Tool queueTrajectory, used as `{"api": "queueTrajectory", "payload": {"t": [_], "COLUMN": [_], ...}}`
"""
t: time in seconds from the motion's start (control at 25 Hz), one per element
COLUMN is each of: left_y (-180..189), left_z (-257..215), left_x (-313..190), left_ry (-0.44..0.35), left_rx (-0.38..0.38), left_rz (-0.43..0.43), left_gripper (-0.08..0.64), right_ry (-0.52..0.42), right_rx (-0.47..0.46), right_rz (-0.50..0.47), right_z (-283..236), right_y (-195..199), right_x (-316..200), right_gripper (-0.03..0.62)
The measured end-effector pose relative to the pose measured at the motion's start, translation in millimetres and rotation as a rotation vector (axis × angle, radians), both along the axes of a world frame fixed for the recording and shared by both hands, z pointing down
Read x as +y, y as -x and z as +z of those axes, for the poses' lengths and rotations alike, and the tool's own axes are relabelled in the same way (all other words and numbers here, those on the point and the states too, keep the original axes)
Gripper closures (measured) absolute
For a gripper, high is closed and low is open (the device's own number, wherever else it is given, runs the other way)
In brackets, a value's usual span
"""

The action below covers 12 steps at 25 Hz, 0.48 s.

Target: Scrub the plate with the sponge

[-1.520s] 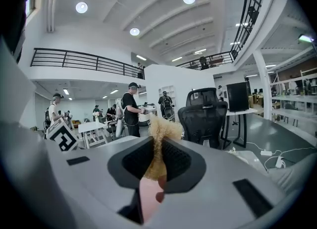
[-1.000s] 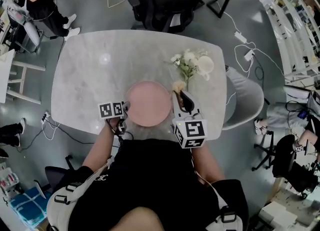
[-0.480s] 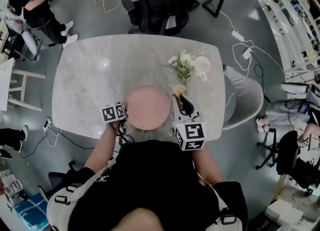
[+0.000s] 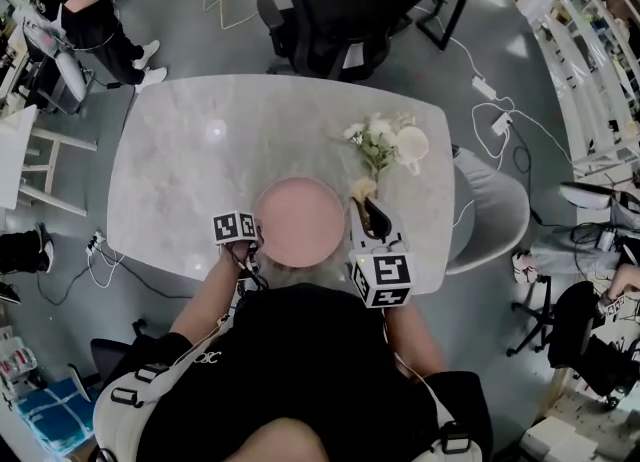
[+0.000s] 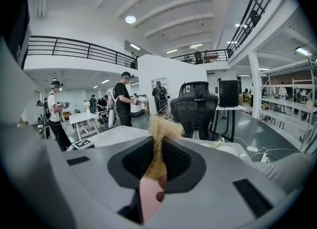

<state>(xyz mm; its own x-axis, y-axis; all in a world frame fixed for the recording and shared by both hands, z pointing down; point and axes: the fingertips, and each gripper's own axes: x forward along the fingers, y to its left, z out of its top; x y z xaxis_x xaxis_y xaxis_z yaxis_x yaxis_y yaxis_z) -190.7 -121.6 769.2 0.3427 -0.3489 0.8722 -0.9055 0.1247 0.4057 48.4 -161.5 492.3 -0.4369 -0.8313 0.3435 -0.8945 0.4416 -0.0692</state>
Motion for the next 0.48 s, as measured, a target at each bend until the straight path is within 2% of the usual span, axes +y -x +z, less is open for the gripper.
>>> {"api": "queueTrajectory", "payload": {"t": [0.12,0.28,0.48], "left_y": [-4.2,-2.0,-10.8], "left_z": [-19.9,-55.2,-100.9], "left_x": [-4.5,-17.5,-34.6], "left_ry": [-0.058,-0.146,-0.258], "left_rx": [0.059,0.046,0.078], "left_rz": [-0.030,-0.014,0.000], "left_gripper": [0.540,0.537,0.538], "right_ry": [0.008,0.016,0.064], "right_rx": [0.005,-0.012,-0.019], "right_rz": [-0.024,-0.048,-0.114], "right_z": [5.0,5.9,18.5], "right_y": [4.1,13.9,41.8], "right_x": [1.0,-4.5,-8.1], "right_gripper": [0.541,0.541,0.541]}}
